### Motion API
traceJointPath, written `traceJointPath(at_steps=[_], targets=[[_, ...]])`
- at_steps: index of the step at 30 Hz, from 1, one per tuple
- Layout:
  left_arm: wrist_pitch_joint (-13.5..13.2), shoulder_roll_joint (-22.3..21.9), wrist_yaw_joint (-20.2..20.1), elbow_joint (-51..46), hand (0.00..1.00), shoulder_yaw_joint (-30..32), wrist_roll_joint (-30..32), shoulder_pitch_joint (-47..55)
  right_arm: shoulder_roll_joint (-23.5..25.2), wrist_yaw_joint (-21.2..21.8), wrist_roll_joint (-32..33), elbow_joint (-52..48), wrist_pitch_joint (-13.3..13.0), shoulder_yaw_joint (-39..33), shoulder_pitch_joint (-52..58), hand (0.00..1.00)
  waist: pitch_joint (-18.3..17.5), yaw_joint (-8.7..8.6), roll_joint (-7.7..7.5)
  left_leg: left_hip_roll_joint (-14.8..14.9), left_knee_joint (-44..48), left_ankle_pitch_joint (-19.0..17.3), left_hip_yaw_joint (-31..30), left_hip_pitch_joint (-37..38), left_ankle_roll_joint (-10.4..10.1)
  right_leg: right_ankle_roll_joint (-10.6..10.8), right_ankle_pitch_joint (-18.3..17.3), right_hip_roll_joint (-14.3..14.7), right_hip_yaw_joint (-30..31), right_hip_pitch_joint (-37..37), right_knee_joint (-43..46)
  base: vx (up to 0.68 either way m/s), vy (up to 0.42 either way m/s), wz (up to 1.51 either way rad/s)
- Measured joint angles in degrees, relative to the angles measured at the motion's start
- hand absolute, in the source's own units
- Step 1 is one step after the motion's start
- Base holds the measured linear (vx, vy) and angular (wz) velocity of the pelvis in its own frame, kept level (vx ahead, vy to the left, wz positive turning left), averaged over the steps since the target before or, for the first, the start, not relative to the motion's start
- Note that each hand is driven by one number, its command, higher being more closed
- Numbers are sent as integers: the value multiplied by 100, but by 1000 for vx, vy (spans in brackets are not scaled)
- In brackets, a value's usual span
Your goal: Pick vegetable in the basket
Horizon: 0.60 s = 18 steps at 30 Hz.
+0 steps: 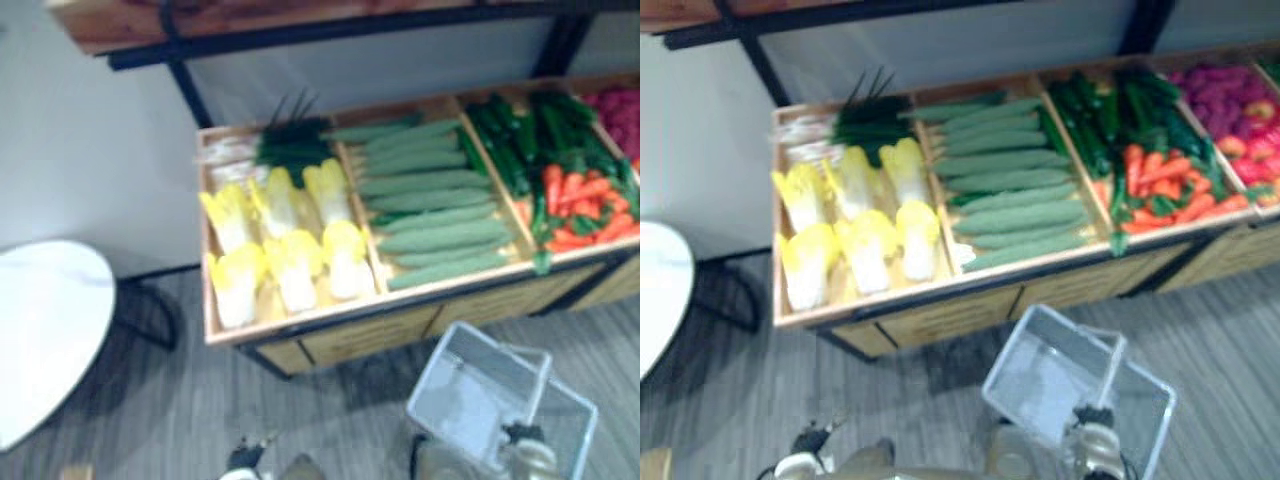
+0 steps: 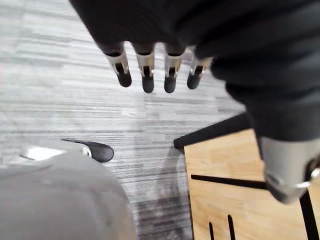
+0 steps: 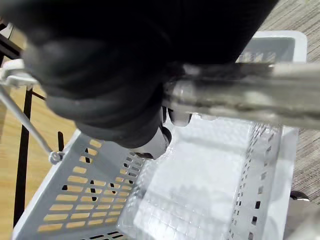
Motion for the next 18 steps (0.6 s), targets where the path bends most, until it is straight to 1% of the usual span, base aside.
traceJointPath(at_steps=[1,2,3,4,5,6,7,8,9,10,12,14,15,16,18], targets=[[2,-20,2,0,0,152,-16,5,53,-21,42,-5,-6,-49,91,100,-22,-10,11,55,0,193,187,-43,35,-47,-26,-39,-260,160,-25,82,-183,99],[2,-21,5,-1,0,206,-42,-1,94,-26,46,-26,-8,-145,135,100,-34,-38,-12,58,8,277,400,-66,111,-53,-29,-100,-422,253,-79,60,-143,111],[2,-34,17,-14,0,274,-78,-6,161,-49,50,-112,-7,-265,254,100,-65,-113,-68,106,41,368,1066,-74,232,-59,-28,-175,-675,403,-222,26,-97,98],[2,-74,22,-58,0,278,-87,-7,198,-67,57,-156,-8,-410,325,100,-104,-106,-31,128,52,407,1818,-46,237,-62,-29,-187,-788,495,-275,16,-70,82],[2,-87,30,-104,0,282,-90,-5,206,-73,64,-146,-1,-432,325,100,-116,-89,-11,124,22,454,2013,-12,208,-62,-29,-197,-798,526,-292,-16,-23,34],[-3,-100,56,-112,0,277,-94,6,186,-77,152,-148,-1,-439,325,100,-121,-74,-28,72,-46,505,2084,37,230,-57,-26,-184,-795,546,-315,-44,-7,7],[-1,-100,104,-109,0,262,-93,9,183,-77,177,-145,-2,-428,330,100,-135,-97,-17,39,-112,521,2060,61,211,-46,-22,-197,-803,545,-340,-76,23,7],[1,-100,142,-114,0,178,-83,0,184,-83,210,-137,-2,-425,386,100,-174,-119,24,-4,-304,588,2040,117,167,15,16,-199,-850,597,-485,-70,36,10],[1,-101,146,-118,0,145,-81,-4,183,-83,222,-136,-2,-428,407,100,-188,-126,28,-13,-344,612,2035,117,173,19,32,-201,-866,609,-525,-48,72,22],[10,-102,161,-252,0,-9,-78,-4,182,-89,273,-137,-6,-456,479,100,-236,-173,38,-61,-514,713,2012,120,193,21,93,-213,-938,658,-679,-27,67,29],[9,-73,223,-721,0,-305,-65,-6,210,-107,289,-139,-17,-492,523,100,-257,-250,22,-133,-719,842,1897,108,216,56,154,-218,-978,689,-813,-18,56,31],[-11,75,280,-1693,0,-711,16,-14,266,-198,329,-140,-38,-500,576,100,-277,-263,-6,-181,-741,863,1853,113,216,74,233,-240,-999,786,-931,8,45,15],[-35,124,310,-1947,0,-780,21,-27,275,-206,377,-149,-53,-490,598,100,-290,-268,-10,-194,-741,863,1845,113,216,102,250,-251,-1004,792,-939,8,33,5],[-108,218,398,-2414,0,-853,22,-100,267,-218,401,-153,-95,-420,655,100,-324,-268,-1,-209,-742,863,1837,106,216,116,260,-266,-1004,800,-952,7,19,4],[-252,380,559,-2945,0,-853,30,-280,242,-225,404,-155,-151,-383,715,100,-373,-277,43,-213,-746,863,1838,112,215,97,312,-260,-999,847,-1025,0,0,0]])
